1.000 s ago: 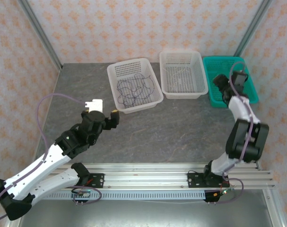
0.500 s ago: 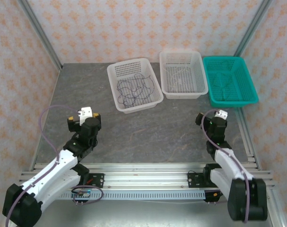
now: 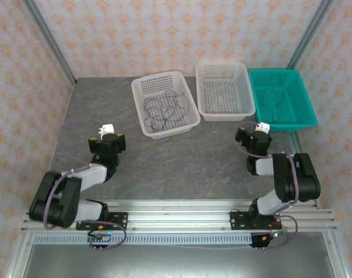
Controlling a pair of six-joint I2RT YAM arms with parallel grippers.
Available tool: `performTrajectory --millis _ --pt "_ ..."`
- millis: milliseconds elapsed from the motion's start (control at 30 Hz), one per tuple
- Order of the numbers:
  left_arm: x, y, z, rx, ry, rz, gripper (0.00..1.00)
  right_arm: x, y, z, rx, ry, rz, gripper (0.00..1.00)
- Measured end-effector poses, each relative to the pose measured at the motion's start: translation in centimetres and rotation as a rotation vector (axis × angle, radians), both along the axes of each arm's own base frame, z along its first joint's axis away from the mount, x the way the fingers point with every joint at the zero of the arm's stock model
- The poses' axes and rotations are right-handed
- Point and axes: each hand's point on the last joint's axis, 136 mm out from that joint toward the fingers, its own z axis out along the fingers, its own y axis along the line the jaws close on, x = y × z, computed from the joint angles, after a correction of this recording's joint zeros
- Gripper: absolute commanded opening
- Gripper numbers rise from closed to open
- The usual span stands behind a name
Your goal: Untangle the cables
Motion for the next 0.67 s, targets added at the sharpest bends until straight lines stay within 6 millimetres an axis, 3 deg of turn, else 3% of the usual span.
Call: performTrajectory --millis 67,200,467,667 --pt "1.9 0.0 -0.4 -0.045 -0.021 -0.033 1.00 0.1 -0.3 0.4 -0.004 -0.014 -0.015 0.99" --pt "1.9 1.5 -1.2 -0.081 -0.031 -0.018 1.00 0.2 -0.2 0.5 -0.007 -0.008 -0.013 0.99" --pt "2.7 -0.5 -0.6 -0.105 -0.057 -0.103 1.00 0.9 0.5 0.8 -0.006 -0.004 0.034 0.99" --pt "2.8 -0.8 -0.5 -0.103 -0.056 -0.120 1.00 1.0 1.4 0.7 -0.022 0.006 0.062 0.99"
